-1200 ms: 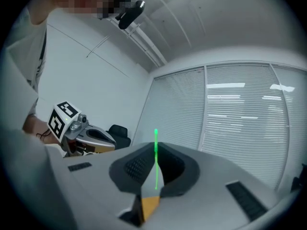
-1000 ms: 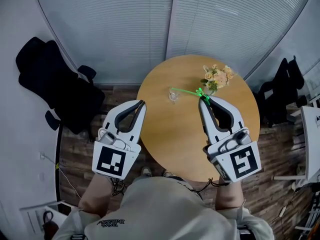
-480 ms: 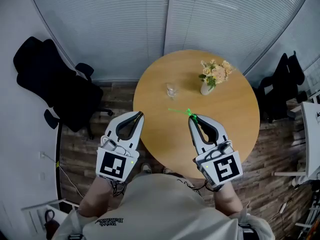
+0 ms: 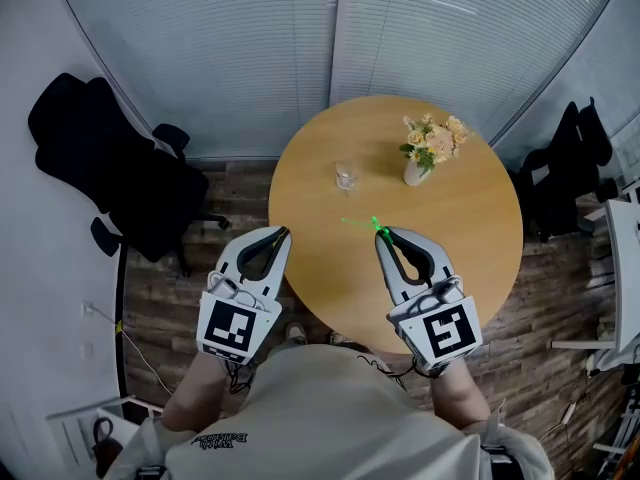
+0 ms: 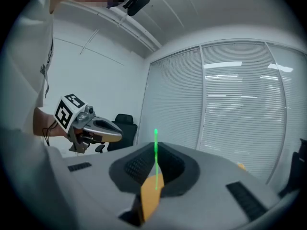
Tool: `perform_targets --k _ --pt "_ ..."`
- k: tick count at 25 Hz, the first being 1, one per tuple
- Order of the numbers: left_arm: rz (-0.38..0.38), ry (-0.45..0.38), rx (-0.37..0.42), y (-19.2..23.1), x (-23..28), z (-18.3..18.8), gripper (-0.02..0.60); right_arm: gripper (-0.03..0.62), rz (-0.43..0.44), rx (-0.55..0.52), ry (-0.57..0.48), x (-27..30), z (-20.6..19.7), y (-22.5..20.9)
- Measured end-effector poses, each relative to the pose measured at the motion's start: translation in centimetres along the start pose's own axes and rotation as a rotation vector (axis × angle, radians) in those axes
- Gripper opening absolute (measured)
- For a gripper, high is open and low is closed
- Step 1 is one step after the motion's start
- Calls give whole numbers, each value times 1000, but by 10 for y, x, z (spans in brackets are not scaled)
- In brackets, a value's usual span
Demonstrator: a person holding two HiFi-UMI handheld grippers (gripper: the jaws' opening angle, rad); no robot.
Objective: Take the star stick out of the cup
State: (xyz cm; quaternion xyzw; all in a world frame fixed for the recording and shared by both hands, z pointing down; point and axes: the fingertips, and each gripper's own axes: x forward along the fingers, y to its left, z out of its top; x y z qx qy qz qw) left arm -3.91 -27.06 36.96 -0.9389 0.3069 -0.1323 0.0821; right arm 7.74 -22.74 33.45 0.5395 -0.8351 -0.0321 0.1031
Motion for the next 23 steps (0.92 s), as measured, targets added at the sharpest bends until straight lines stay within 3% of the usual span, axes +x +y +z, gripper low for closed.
perform_targets --k 13,23 --pt "5 40 -13 -1 -6 -10 23 37 -47 12 55 -1 -12 -2" --pt "4 48 -54 1 -13 -17 23 37 -9 -4 6 1 -2 10"
